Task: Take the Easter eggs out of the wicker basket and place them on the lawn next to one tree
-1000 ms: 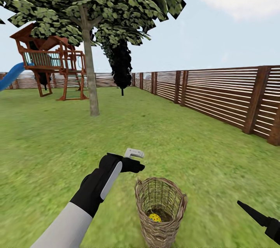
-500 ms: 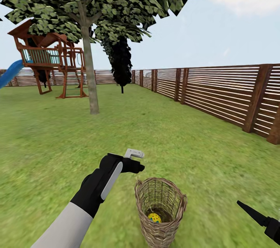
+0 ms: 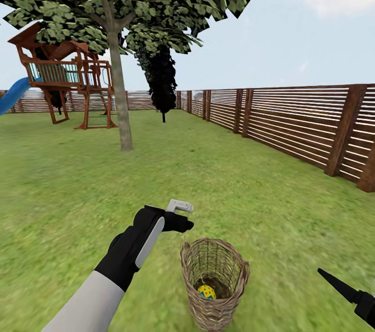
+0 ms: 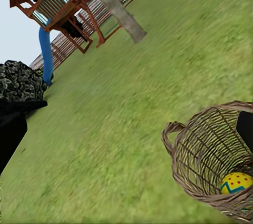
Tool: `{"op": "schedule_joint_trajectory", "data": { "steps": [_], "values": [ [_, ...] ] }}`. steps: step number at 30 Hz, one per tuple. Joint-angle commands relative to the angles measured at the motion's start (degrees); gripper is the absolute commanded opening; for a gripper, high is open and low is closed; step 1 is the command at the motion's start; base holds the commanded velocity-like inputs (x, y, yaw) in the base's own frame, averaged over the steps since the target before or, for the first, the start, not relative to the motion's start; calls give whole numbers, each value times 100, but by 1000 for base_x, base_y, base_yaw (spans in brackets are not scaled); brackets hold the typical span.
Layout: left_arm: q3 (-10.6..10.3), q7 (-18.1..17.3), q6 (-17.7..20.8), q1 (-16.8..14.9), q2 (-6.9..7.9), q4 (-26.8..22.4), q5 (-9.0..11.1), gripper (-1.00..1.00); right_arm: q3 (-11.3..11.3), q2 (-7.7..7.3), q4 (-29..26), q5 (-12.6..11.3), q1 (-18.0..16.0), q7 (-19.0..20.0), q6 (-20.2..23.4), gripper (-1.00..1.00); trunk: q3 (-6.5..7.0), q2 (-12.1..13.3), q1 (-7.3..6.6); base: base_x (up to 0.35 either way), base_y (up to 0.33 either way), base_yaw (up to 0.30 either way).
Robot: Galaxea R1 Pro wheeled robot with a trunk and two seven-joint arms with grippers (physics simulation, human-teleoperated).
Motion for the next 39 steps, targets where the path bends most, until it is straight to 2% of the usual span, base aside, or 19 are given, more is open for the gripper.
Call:
{"op": "schedule_joint_trajectory", "data": {
  "steps": [1,12,26,39],
  "values": [
    [-3,19,22,-4,-1,-1,28,100,5,-1,-3,-19,2,-2,39,100,12,38,-23,0,0,-9],
    [-3,19,22,-4,-1,4,28,100,43,-30,22,19,2,-5,34,100,206,480,-264,0,0,-195],
    [-3,-15,24,-4,2,-17,33,100,36,-7,41,-38,2,-281,33,100,231,480,-264,10,4,-238],
    [-3,-12,25,-4,1,-8,28,100,49,-40,53,7,-6,-321,41,100,183,480,-264,234,128,-88]
  ]
}}
